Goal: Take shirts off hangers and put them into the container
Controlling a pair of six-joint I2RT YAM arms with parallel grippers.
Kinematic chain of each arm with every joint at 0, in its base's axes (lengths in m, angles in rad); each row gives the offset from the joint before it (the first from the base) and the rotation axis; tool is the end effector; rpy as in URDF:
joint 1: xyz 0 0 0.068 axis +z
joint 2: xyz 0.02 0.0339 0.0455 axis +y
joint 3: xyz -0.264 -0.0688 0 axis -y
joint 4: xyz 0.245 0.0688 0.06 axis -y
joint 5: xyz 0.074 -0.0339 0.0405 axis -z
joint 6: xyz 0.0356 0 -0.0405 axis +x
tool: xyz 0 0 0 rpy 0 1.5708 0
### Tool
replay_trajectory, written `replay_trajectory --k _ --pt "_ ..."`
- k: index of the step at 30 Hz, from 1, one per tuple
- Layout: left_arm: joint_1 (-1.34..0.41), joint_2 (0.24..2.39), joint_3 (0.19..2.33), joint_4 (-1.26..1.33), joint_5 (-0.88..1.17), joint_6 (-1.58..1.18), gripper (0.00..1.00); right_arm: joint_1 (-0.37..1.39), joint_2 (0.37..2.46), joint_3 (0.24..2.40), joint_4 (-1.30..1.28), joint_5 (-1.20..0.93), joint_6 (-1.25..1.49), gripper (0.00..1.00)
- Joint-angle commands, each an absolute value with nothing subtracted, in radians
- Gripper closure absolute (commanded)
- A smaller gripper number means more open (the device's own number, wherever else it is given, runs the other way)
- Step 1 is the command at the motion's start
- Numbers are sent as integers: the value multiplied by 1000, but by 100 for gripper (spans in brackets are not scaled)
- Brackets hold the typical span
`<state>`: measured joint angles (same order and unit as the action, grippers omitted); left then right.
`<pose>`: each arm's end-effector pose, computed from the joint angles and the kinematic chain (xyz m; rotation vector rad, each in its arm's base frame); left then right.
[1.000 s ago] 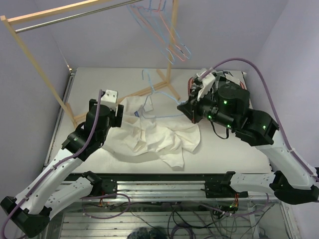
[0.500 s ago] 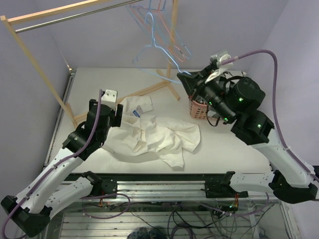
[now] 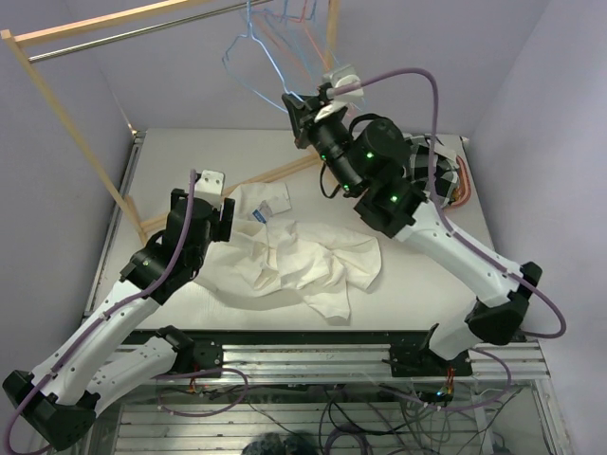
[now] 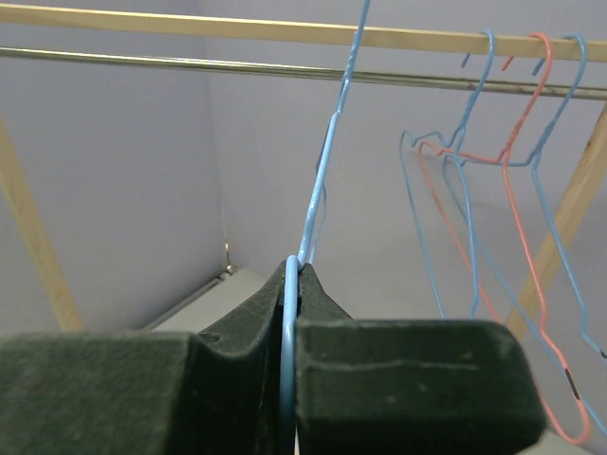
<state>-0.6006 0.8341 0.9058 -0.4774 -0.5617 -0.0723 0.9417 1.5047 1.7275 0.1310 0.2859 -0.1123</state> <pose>0.1579 -0.0852 0.3453 0.1459 1.9071 0.1030 0.2021 0.2607 0.5270 -0.3972 1.1855 0.5468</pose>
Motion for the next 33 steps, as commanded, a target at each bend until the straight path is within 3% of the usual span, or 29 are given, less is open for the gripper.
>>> replay_trajectory --k 1,13,28,29,31,33 --pt "-594 833 931 -478 -552 -80 19 938 1547 1779 321 331 -159 100" --pt "-593 834 929 -474 -545 -78 20 942 1526 1692 482 365 -158 100" --pt "-594 839 927 -476 -546 -78 19 940 1729 1904 307 349 -176 100" --pt "-594 839 928 -476 -547 -79 19 942 1722 1894 287 341 -167 96" --pt "-594 838 928 -476 -548 -79 19 942 1688 1834 273 330 -147 71" --pt "-594 838 930 -477 -546 -81 19 942 1634 1756 262 321 -111 58"
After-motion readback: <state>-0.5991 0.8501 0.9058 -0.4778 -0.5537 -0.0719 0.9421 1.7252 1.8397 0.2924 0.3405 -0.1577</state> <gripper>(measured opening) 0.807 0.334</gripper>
